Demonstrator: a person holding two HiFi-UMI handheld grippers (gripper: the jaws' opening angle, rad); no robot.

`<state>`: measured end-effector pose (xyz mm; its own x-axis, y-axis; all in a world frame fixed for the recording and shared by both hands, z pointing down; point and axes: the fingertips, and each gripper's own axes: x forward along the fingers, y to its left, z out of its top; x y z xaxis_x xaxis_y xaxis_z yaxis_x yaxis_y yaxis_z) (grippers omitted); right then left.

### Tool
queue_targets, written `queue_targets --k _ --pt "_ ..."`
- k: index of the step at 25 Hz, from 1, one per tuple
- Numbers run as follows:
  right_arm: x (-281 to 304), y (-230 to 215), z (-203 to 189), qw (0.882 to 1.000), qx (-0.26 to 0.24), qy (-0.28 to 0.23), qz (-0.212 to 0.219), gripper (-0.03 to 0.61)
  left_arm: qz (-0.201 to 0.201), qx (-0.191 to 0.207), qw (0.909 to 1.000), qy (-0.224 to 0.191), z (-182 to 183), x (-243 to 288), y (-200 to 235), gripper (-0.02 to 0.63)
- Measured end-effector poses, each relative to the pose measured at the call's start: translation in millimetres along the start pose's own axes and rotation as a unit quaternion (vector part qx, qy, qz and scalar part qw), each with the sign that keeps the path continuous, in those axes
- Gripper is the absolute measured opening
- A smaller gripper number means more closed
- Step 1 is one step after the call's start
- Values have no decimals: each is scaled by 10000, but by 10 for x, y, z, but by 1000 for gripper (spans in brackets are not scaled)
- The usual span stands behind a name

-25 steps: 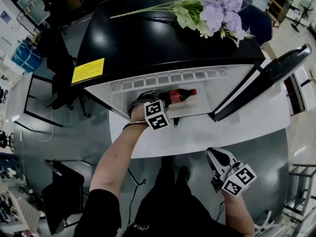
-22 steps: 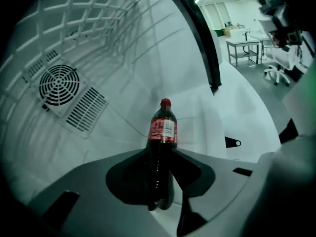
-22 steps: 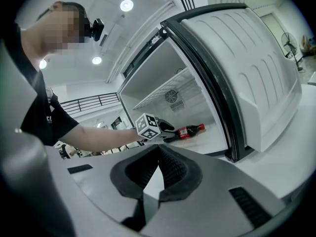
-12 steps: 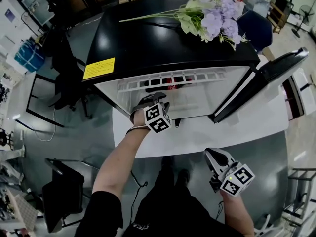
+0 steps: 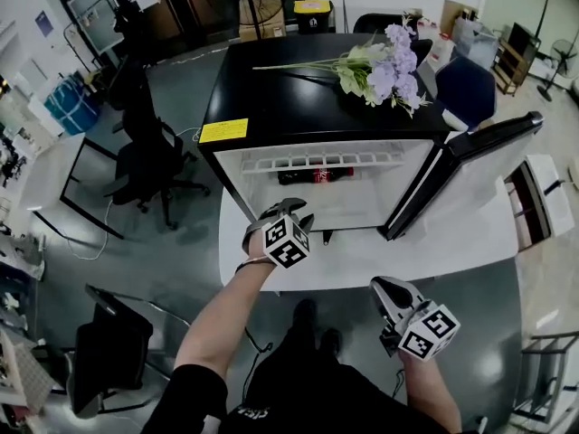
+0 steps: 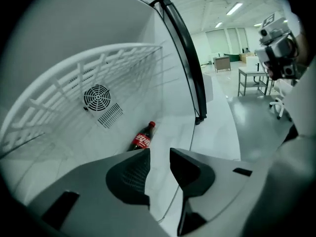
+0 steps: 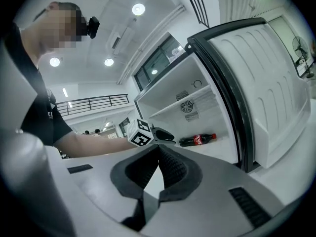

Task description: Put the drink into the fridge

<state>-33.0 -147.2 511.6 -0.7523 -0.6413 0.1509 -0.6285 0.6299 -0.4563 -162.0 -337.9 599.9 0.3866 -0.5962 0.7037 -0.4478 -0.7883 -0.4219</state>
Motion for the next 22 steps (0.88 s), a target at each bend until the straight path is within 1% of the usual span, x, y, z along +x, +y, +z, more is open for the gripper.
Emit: queue_targets --k 6,9,12,14,16,19,22 --pt "-35 272 342 9988 -225 -324 304 15 178 -470 9986 -193 94 -470 -7 133" --pt "-44 345 433 9979 -291 -415 404 15 277 -899 9945 -452 152 -738 -5 133" --pt "-1 404 484 9973 -311 -474 466 15 387 -1468 9849 -832 164 -1064 19 133" --pt "58 477 497 9969 -323 -487 535 15 486 -1718 9784 -1046 130 -1277 36 132" --pt "142 593 503 9962 -367 -461 634 14 623 -1863 9730 -1215 58 -1492 52 130" --pt "296 845 545 9945 -564 -417 774 14 799 -2035 9647 -1471 -73 -1847 83 130" --pt "443 1131 606 9929 -761 -446 797 14 851 -2266 9542 -1760 -182 -2240 117 129"
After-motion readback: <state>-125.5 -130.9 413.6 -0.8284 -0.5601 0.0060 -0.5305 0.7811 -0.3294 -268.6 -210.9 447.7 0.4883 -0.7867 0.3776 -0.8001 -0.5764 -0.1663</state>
